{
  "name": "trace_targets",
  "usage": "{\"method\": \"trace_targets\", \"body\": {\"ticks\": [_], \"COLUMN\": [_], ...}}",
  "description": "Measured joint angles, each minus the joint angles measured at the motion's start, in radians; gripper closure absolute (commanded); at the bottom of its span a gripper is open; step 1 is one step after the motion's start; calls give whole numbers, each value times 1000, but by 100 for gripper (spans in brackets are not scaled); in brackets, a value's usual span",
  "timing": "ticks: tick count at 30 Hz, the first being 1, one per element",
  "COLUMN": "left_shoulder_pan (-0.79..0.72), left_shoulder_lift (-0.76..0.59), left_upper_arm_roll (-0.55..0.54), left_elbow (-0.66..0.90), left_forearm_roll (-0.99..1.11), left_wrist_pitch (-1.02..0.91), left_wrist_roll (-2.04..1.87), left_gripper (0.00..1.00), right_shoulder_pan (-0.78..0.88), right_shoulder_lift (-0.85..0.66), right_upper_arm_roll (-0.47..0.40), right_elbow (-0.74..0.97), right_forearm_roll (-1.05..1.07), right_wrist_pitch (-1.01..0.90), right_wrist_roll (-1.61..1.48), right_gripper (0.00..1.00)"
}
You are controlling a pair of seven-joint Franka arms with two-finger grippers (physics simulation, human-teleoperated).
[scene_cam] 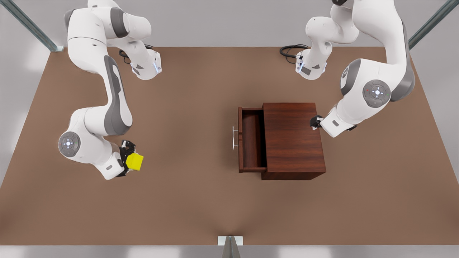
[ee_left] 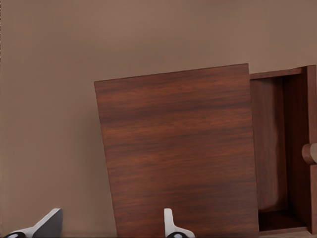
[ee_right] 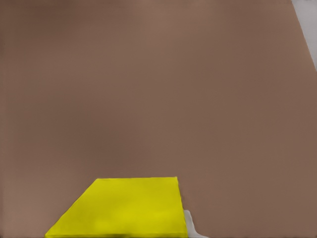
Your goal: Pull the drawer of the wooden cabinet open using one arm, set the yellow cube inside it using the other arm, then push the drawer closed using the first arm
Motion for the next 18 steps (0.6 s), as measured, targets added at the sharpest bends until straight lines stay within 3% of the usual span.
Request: {"method": "trace_targets", "body": {"ticks": [10, 18], "left_shoulder_pan": [14, -14], "left_shoulder_lift": [6, 5], "left_upper_arm_roll": [3, -11], "left_elbow": [52, 87], "left_forearm_roll": [30, 32], "left_wrist_pitch": [-17, -25], "left_wrist_roll": [-8, -9], "left_gripper": [0, 0], "right_shoulder_pan": [258, 387], "right_shoulder_lift": [152, 223], "right_upper_arm_roll": [2, 53], "right_elbow": [253, 280], "right_forearm_roll": [80, 95], "right_wrist_pitch": [-100, 8], "right_wrist_roll": [428, 704], "right_gripper": [43, 43]}}
